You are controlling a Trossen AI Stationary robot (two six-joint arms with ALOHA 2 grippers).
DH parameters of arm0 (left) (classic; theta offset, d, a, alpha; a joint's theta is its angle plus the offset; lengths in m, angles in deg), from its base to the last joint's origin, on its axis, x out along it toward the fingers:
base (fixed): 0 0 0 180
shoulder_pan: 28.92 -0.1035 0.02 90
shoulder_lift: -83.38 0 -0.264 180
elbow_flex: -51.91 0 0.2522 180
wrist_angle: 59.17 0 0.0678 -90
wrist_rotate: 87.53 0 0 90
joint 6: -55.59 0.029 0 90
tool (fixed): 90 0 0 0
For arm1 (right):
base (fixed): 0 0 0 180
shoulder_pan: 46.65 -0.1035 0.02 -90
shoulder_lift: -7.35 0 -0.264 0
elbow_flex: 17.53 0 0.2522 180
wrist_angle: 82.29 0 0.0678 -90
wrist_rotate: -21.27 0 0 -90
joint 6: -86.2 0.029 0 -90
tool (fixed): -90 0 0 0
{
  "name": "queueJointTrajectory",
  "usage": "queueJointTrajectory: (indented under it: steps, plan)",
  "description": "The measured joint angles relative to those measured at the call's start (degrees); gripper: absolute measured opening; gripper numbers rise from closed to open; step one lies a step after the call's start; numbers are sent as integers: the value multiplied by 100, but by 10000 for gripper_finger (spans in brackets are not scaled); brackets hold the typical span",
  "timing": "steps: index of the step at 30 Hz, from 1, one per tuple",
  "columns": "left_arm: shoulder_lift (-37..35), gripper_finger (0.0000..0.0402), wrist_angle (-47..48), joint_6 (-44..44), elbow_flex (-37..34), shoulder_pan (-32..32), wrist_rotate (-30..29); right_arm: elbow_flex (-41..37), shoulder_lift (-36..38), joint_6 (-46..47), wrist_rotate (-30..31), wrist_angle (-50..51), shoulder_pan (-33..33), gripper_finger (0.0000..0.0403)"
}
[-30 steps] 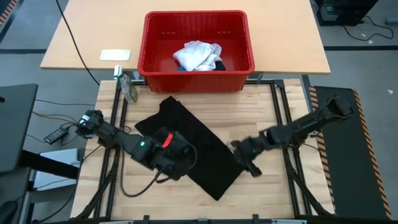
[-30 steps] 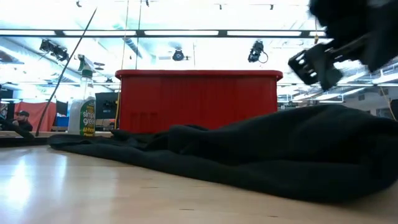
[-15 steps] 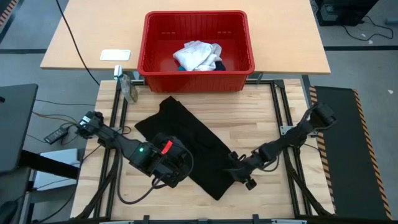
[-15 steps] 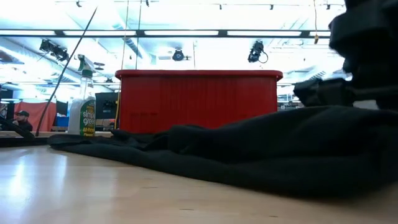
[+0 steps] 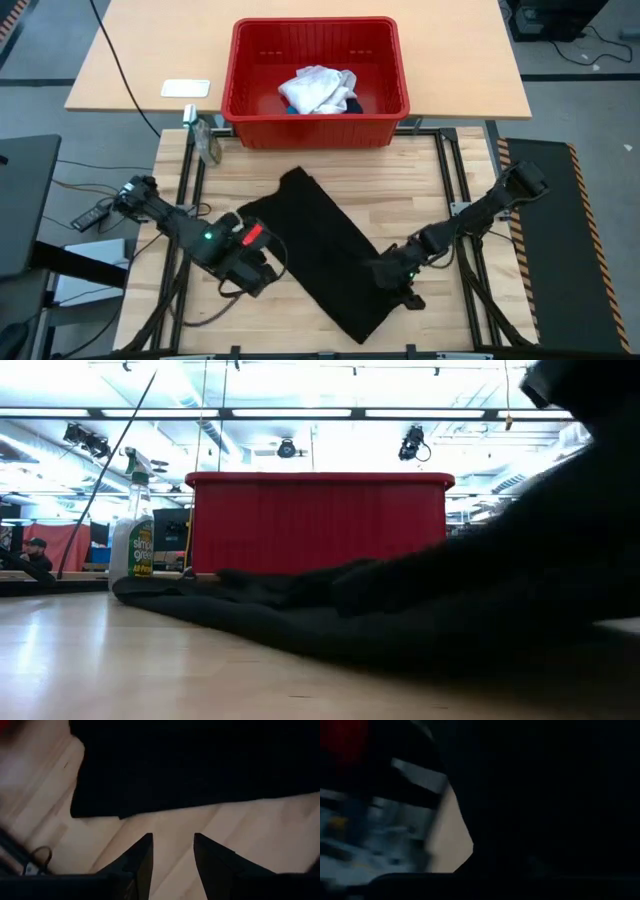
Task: Fold laundry
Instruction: Fold the black shirt on the table
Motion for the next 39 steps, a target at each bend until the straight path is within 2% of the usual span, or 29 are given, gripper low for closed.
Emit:
queueJointTrajectory:
  steps: [4, 9, 14, 18, 22, 26, 29, 32, 35, 39]
  plan:
    - [-554, 144, -9, 547, -94, -220, -393, 395, 375, 514, -433, 169, 456, 10]
    - [-1167, 144, -28, 1146, -94, -878, -598, 1442, 191, -84, -525, 893, 1608, 10]
    - [-1698, 144, -27, 1869, -94, -1609, -610, 2750, -642, -1006, -211, 1778, 2865, 10]
    - [-1969, 144, -33, 2340, -94, -2170, -602, 3687, -1482, -1547, -261, 1846, 3647, 10]
    - [-2041, 144, -36, 2748, -94, -2596, -609, 4687, -2468, -2052, -703, 1834, 4116, 10]
    - [-2022, 144, -48, 3046, -94, -2797, -583, 5631, -3431, -2242, -793, 1960, 4318, 14]
    - [-1977, 144, -44, 3144, -94, -2875, -583, 6159, -4025, -2280, -626, 1985, 4420, 41]
    - [-1962, 144, -47, 3187, -97, -2888, -576, 6553, -4374, -2280, -371, 1955, 4496, 84]
    - [-1977, 144, -32, 3233, -97, -2886, -574, 6872, -4484, -2245, 2, 1814, 4550, 134]
    - [-1968, 144, -26, 3310, -97, -2886, -576, 7000, -4381, -2241, 859, 1889, 4567, 197]
